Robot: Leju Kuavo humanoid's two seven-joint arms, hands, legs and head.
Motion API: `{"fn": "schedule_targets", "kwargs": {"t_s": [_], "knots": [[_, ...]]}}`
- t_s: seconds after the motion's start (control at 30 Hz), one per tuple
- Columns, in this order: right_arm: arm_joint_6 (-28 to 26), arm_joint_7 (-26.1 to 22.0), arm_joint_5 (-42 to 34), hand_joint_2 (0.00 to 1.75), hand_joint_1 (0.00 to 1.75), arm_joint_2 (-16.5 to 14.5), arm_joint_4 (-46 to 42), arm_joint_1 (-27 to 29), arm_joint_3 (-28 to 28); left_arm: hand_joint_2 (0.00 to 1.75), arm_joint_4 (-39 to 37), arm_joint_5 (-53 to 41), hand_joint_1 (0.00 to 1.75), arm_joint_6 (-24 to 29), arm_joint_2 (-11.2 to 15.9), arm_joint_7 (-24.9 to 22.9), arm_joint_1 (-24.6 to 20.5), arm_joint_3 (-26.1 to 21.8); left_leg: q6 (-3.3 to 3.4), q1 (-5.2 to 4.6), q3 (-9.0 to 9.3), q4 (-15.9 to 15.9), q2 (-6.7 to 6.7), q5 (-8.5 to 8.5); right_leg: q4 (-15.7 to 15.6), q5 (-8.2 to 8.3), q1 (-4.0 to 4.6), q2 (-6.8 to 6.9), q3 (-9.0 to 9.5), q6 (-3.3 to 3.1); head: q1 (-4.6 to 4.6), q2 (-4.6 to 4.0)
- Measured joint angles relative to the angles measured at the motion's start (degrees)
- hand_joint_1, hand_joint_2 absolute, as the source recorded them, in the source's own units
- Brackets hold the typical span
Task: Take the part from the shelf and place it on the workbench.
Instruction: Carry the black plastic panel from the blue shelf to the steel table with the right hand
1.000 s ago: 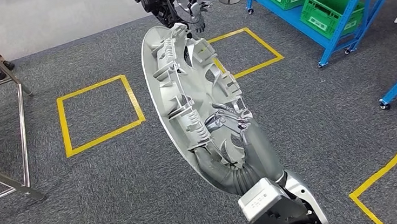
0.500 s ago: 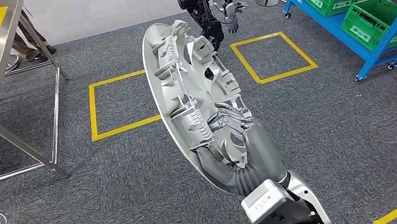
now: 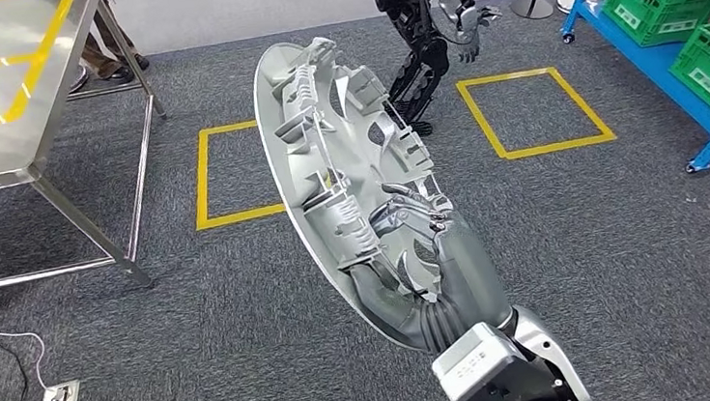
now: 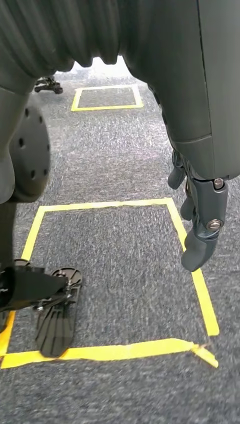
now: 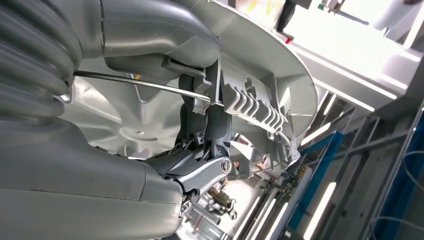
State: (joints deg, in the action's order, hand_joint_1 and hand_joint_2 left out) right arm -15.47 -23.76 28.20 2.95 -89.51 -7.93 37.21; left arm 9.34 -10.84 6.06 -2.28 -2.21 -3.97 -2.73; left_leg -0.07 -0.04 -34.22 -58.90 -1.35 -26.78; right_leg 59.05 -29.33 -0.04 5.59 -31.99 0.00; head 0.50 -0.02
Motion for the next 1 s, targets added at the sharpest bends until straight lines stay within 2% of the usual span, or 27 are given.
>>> {"fn": "schedule_targets", "kwargs": {"t_s": [0.07, 0.13, 0.17, 0.2, 0.23, 0.27, 0.3, 0.33, 0.37, 0.4, 0.47, 0.5, 0.57, 0.63, 0.67, 0.7, 0.73, 0.77, 0.8, 0.87, 0.9, 0.93, 1.0], "knots": [[-0.1, 0.0, 0.0, 1.75, 1.75, 0.0, 0.0, 0.0, 0.0, 1.75, 0.0, 0.0, 0.00, 0.0, 0.0, 0.0, 0.0, 0.0, 0.61, 0.23, 0.13, 0.3, 1.07, 0.24, 3.0, -1.96, -0.24, -2.18, -1.36, 0.62, -0.16, 0.00], [-0.2, 0.0, 0.0, 1.75, 1.75, 0.2, 0.0, 0.1, 0.0, 1.75, 0.0, 0.0, 0.00, 0.1, 0.1, 0.0, -0.2, 0.0, 0.94, 0.26, 0.03, 0.3, 2.19, 0.28, 10.7, -5.47, -0.34, -4.68, -5.22, 0.88, -0.32, 0.00], [-0.2, 0.0, 0.0, 1.75, 1.75, 0.3, 0.0, 0.1, 0.0, 1.75, 0.0, 0.0, 0.00, 0.1, 0.1, 0.0, -0.2, 0.0, 1.02, 0.23, -0.02, 0.2, 2.81, 0.28, 14.5, -6.71, -0.34, -5.17, -7.27, 0.90, -0.35, 0.00], [-0.2, 0.0, 0.0, 1.75, 1.75, 0.4, 0.0, 0.2, 0.0, 1.75, 0.0, 0.0, 0.00, 0.1, 0.1, 0.0, -0.2, 0.0, 1.05, 0.19, -0.06, 0.1, 3.49, 0.26, 16.8, -6.98, -0.32, -5.39, -8.66, 0.84, -0.36, 0.00], [-0.2, 0.0, 0.0, 1.75, 1.75, 0.4, 0.0, 0.2, 0.0, 1.75, 0.0, 0.0, 0.00, 0.1, 0.1, 0.0, -0.1, 0.0, 1.05, 0.18, -0.06, 0.0, 4.17, 0.25, 16.6, -6.02, -0.31, -5.50, -8.90, 0.72, -0.38, 0.00], [-0.2, 0.0, 0.0, 1.75, 1.75, 0.5, 0.0, 0.2, 0.0, 1.75, 0.0, 0.1, 0.00, 0.1, 0.1, 0.0, -0.1, 0.0, 1.03, 0.18, -0.04, -0.1, 4.89, 0.25, 14.2, -4.13, -0.31, -5.70, -7.97, 0.53, -0.40, 0.00], [-0.2, 0.0, 0.0, 1.75, 1.75, 0.5, 0.0, 0.2, 0.0, 1.75, 0.0, 0.1, 0.00, 0.1, 0.1, 0.0, -0.1, 0.0, 0.99, 0.20, -0.01, -0.1, 5.61, 0.26, 9.9, -1.77, -0.34, -6.36, -6.05, 0.30, -0.43, 0.00], [-0.2, 0.0, 0.0, 1.75, 1.75, 0.5, 0.0, 0.2, 0.0, 1.75, 0.0, 0.1, 0.00, 0.1, 0.0, 0.0, -0.1, 0.0, 0.83, 0.17, -0.04, -0.2, 6.25, 0.26, 5.7, -0.10, -0.32, -7.30, -4.14, 0.14, -0.44, 0.00], [-0.2, 0.0, 0.0, 1.75, 1.75, 0.5, 0.0, 0.2, 0.0, 1.75, 0.0, 0.1, 0.00, 0.1, 0.0, 0.0, -0.1, 0.0, 0.57, 0.16, -0.13, -0.2, 6.87, 0.28, 2.5, 1.00, -0.29, -8.07, -2.67, 0.00, -0.46, 0.00], [-0.1, 0.0, 0.0, 1.75, 1.75, 0.5, 0.0, 0.1, 0.0, 1.75, 0.1, 0.1, 0.00, 0.1, 0.0, 0.0, -0.1, 0.0, 0.23, 0.20, -0.27, -0.2, 7.36, 0.32, 0.7, 1.36, -0.19, -8.61, -1.85, -0.13, -0.48, 0.00], [-0.1, 0.0, 0.0, 1.75, 1.75, 0.5, 0.0, 0.1, 0.0, 1.75, 0.0, 0.1, 0.00, 0.1, 0.0, 0.0, 0.0, 0.0, -0.61, 0.36, -0.58, 0.1, 8.29, 0.51, 0.1, 1.35, -0.01, -8.05, -1.61, -0.60, -0.51, 0.00], [-0.1, 0.0, 0.0, 1.75, 1.75, 0.5, -0.1, 0.0, 0.0, 1.75, 0.0, 0.1, 0.00, 0.1, 0.0, 0.0, 0.1, 0.0, -0.93, 0.42, -0.69, 0.1, 8.21, 0.49, -0.2, 1.54, -0.04, -7.45, -1.39, -0.99, -0.50, 0.00], [-0.1, 0.0, 0.1, 1.75, 1.75, 0.4, -0.1, 0.0, 0.1, 1.75, 0.0, 0.1, 0.00, 0.1, 0.0, -0.1, 0.2, 0.0, -1.37, 0.24, -1.81, -2.1, 6.00, -0.97, -0.8, 1.92, -0.23, -6.17, -0.86, -1.86, -0.30, 0.00], [-0.2, 0.0, 0.1, 1.75, 1.75, 0.4, -0.1, 0.1, 0.1, 1.75, 0.0, 0.1, 0.00, 0.1, 0.0, -0.1, 0.1, 0.0, -1.65, 0.18, -4.90, -8.7, 2.88, -4.61, -1.1, 1.92, -0.13, -4.81, -0.72, -2.37, -0.05, 0.00], [-0.2, 0.1, 0.2, 1.75, 1.75, 0.4, -0.1, 0.2, 0.1, 1.75, 0.0, 0.1, 0.00, 0.1, -0.1, -0.1, 0.0, 0.0, -1.83, 0.27, -6.69, -12.5, 2.18, -6.27, -1.0, 1.85, -0.05, -4.12, -0.73, -2.46, 0.00, 0.00], [-0.2, 0.1, 0.3, 1.75, 1.75, 0.4, -0.1, 0.2, 0.1, 1.75, 0.0, 0.1, 0.00, 0.1, -0.1, -0.1, 0.0, 0.0, -1.98, 0.38, -7.98, -15.3, 1.84, -7.17, -1.0, 1.78, -0.01, -3.45, -0.73, -2.52, 0.01, 0.00], [-0.3, 0.1, 0.4, 1.75, 1.75, 0.4, -0.1, 0.3, 0.1, 1.75, 0.0, 0.1, 0.00, 0.1, -0.1, -0.2, 0.1, 0.0, -2.09, 0.47, -8.17, -15.9, 1.67, -6.89, -1.0, 1.72, 0.00, -2.83, -0.70, -2.49, 0.02, 0.00], [-0.3, 0.1, 0.5, 1.75, 1.75, 0.4, -0.1, 0.3, 0.1, 1.75, 0.0, 0.1, 0.00, 0.2, 0.0, -0.2, 0.1, 0.0, -2.16, 0.54, -7.10, -14.1, 1.42, -5.53, -1.0, 1.63, -0.02, -2.22, -0.62, -2.41, 0.03, 0.00], [-0.3, 0.1, 0.6, 1.75, 1.75, 0.4, -0.1, 0.3, 0.1, 1.75, 0.0, 0.1, 0.00, 0.3, 0.0, -0.2, 0.1, 0.0, -2.18, 0.58, -4.97, -10.3, 0.74, -3.53, -0.9, 1.49, -0.03, -1.61, -0.48, -2.25, 0.03, 0.00], [-0.2, 0.1, 0.7, 1.75, 1.75, 0.4, -0.1, 0.3, 0.1, 1.75, 0.0, 0.1, 0.00, 0.3, 0.0, -0.2, 0.0, 0.0, -1.75, 0.38, -0.84, -2.5, -1.61, -0.77, -0.7, 1.10, 0.17, -0.53, -0.24, -1.71, 0.01, 0.00], [-0.2, 0.1, 0.8, 1.75, 1.75, 0.4, -0.1, 0.4, 0.1, 1.75, 0.0, 0.1, 0.00, 0.4, 0.0, -0.1, -0.1, 0.0, -1.40, 0.26, 0.19, -0.5, -2.31, -0.23, -0.6, 0.94, 0.32, -0.05, -0.18, -1.42, -0.03, 0.00], [-0.1, 0.1, 0.9, 1.75, 1.75, 0.4, -0.1, 0.4, 0.1, 1.75, 0.1, 0.1, 0.00, 0.4, 0.0, -0.1, -0.1, 0.0, -1.02, 0.11, 0.34, 0.1, -2.42, -0.24, -0.5, 0.85, 0.45, 0.44, -0.15, -1.11, -0.08, 0.00], [0.0, 0.0, 1.0, 1.75, 1.75, 0.3, -0.1, 0.5, 0.2, 1.75, 0.0, 0.3, 0.00, 0.6, 0.0, 0.0, 0.0, 0.0, -0.32, 0.10, 0.11, 0.1, -0.98, 0.10, -0.4, 0.68, 0.38, 1.20, -0.12, -0.45, -0.15, 0.00]]}}
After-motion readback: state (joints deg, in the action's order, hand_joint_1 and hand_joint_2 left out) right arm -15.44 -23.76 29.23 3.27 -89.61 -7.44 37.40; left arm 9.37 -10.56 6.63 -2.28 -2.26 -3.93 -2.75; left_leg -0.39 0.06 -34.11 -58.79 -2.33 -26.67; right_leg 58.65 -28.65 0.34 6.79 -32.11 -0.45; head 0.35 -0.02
